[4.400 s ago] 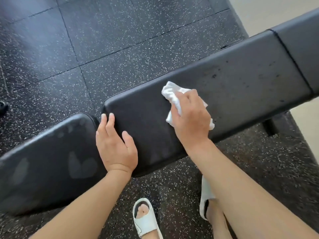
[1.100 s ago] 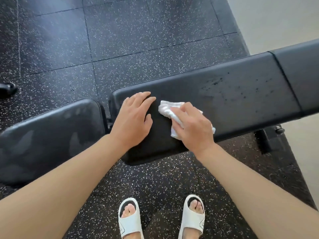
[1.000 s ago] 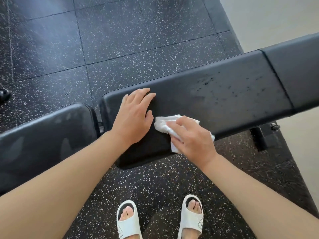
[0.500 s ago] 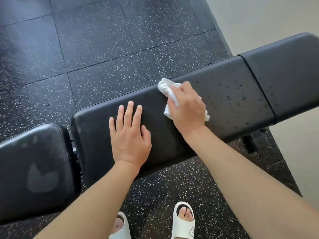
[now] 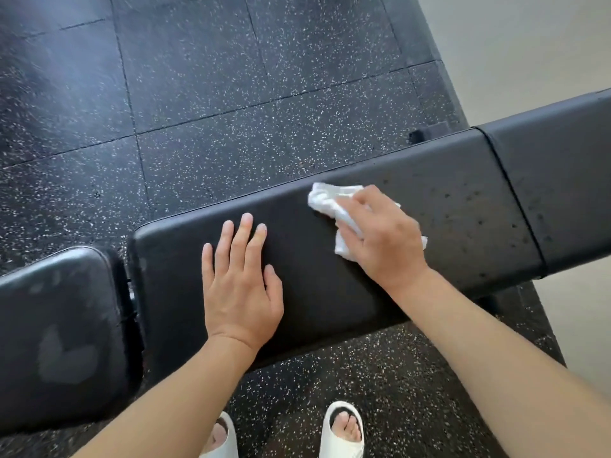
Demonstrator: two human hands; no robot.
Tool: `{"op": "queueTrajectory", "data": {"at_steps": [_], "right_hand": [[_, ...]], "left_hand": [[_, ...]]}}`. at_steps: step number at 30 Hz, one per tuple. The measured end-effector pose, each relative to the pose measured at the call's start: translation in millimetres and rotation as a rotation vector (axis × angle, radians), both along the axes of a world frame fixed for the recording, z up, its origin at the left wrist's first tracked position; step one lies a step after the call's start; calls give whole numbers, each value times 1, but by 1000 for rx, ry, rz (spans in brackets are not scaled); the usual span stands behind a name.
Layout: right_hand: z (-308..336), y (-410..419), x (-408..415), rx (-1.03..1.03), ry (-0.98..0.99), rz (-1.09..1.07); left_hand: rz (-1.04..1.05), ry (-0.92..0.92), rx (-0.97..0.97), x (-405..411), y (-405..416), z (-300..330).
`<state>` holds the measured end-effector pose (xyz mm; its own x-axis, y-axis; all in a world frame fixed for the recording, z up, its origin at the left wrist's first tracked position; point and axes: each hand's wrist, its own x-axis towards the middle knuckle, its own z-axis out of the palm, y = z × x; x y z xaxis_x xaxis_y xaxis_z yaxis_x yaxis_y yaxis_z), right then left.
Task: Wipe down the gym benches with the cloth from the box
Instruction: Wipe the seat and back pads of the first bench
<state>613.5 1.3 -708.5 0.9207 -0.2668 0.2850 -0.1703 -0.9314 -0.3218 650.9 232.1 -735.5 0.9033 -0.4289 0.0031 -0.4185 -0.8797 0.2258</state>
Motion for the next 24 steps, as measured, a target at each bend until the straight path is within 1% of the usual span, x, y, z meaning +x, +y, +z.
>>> {"op": "queueTrajectory", "data": {"at_steps": [2, 3, 6, 8, 10, 12, 13, 14, 16, 18, 20, 22, 24], "right_hand": [[4, -9, 36, 27, 60, -156], [4, -6, 54, 34, 83, -196], [2, 23, 91, 55, 146, -204], [3, 52, 96, 79, 150, -142], [5, 73, 84, 119, 118, 5], [5, 68, 63, 135, 79, 171], [6, 55, 52, 113, 69, 220], [7, 38, 44, 78, 49, 223], [9, 1, 39, 22, 16, 93], [9, -29, 48, 26, 76, -97], [6, -40, 67, 46, 142, -231], [0, -26, 83, 40, 175, -299], [-3, 10, 93, 43, 177, -239]], "left_hand": [[-4, -10, 3, 0, 0, -2], [-2, -12, 3, 0, 1, -2], [5, -12, 9, 0, 0, 0], [2, -3, 13, 0, -1, 1], [1, 12, 13, 0, -2, 2], [3, 12, 18, 0, -1, 2], [5, 6, 17, 0, -1, 2], [5, -2, 15, 0, -2, 2], [4, -11, 16, -1, -2, 2], [2, -13, 13, 0, -2, 2], [5, -15, 19, -1, -1, 1], [4, -14, 19, -1, -1, 1], [-3, -13, 19, -1, -1, 1]]}}
